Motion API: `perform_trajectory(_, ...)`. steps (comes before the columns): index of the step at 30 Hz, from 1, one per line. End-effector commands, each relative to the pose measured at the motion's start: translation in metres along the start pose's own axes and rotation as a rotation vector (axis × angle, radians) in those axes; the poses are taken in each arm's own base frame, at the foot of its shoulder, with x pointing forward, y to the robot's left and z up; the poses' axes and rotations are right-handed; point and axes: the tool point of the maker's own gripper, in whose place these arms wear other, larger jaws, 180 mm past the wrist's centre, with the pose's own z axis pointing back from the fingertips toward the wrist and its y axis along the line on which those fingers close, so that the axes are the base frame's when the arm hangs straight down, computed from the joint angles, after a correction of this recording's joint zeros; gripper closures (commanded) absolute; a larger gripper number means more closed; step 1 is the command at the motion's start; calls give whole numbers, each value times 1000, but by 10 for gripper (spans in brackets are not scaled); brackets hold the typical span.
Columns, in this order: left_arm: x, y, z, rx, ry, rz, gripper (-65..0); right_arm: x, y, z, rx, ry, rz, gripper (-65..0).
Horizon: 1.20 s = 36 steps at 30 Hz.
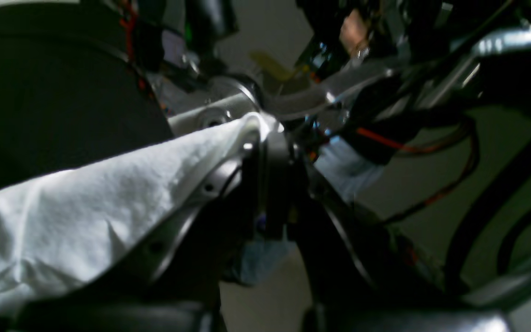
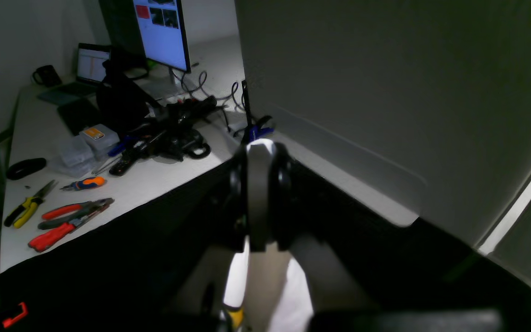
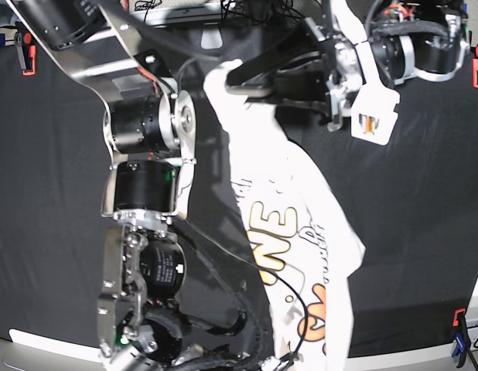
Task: Layout the t-shirt on the table in an organized manner, then fold the t-shirt properly
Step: 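Raise the shirt high with both grippers, letting it hang down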
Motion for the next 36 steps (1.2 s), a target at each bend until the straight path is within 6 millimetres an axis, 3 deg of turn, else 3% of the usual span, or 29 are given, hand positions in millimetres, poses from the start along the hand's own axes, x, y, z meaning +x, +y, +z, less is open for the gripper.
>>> perform_trajectory(1, 9, -8, 0, -29, -42, -12, 0, 31, 5, -2, 24, -88, 22, 0)
perform_trajectory(6, 8, -11, -2, -41, -49, 4, 0, 27, 4, -5, 31, -90, -3, 0)
perform_trajectory(12, 22, -44, -29, -204, -175, 67, 0, 31, -1, -4, 12, -115, 2, 0)
perform_trajectory(18, 8, -60, -53, -248, -126, -4, 0, 28, -35, 8, -121, -86, 42, 0)
perform_trajectory(25, 13, -53, -61, -200, -153, -54, 0, 37, -70, 38, -176, -63, 91, 0)
perform_trajectory(28, 18, -54, -62, -205, -174, -59, 0, 50, -69, 39, -167, -73, 105, 0)
perform_trajectory(31, 19, -54, -63, -205, -177, -58, 0, 60, -55, 28, -133, -100, 97, 0)
perform_trajectory(34, 16, -54, -63, -203, -160, -61, 0, 63, -31, 9, -75, -124, 57, 0)
perform_trajectory(36, 13, -54, -64, -202, -146, -60, 0, 55, -27, 3, -62, -93, 41, 0)
